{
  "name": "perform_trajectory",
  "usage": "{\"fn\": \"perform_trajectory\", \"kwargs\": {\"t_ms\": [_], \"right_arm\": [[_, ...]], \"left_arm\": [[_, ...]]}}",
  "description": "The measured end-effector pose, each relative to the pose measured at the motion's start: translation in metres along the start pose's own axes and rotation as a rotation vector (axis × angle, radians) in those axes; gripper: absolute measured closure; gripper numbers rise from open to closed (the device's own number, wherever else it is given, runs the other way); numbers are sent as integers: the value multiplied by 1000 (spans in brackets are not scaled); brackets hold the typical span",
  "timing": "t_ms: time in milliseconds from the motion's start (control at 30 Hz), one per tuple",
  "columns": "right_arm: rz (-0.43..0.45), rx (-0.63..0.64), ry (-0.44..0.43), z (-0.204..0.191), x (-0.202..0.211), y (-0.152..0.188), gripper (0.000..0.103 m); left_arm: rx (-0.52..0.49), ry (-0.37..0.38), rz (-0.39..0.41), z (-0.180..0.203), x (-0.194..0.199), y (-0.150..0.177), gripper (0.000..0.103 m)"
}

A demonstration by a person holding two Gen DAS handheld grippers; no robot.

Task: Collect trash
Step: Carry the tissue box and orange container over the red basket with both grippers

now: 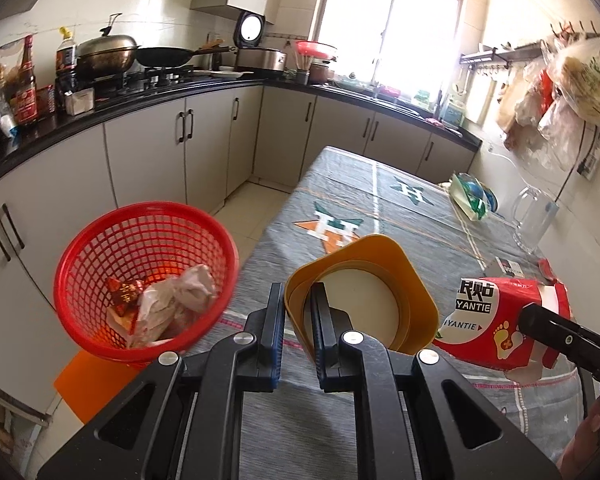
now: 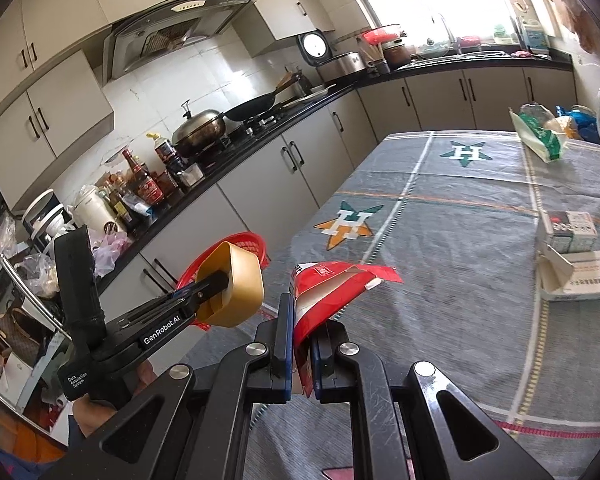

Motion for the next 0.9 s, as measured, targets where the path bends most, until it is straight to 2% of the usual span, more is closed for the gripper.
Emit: {"fn": "perform_trajectory", "kwargs": {"t_ms": [900], "right_arm": [[-135,130,-68,-78,-114,-27,95]], "left_arm": [[186,-143,-14,-137,-34,-21,91]]}}
Point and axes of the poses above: each gripper's, at about its wrist camera, not at the fingertips, and x roughly against the way its jaws point, z to its right, y to its underside, the point moved 10 cm from there along -x, roughly the way its jaws point, and after that the axes turned 8 degrees about -y, right-handed, at the moved point
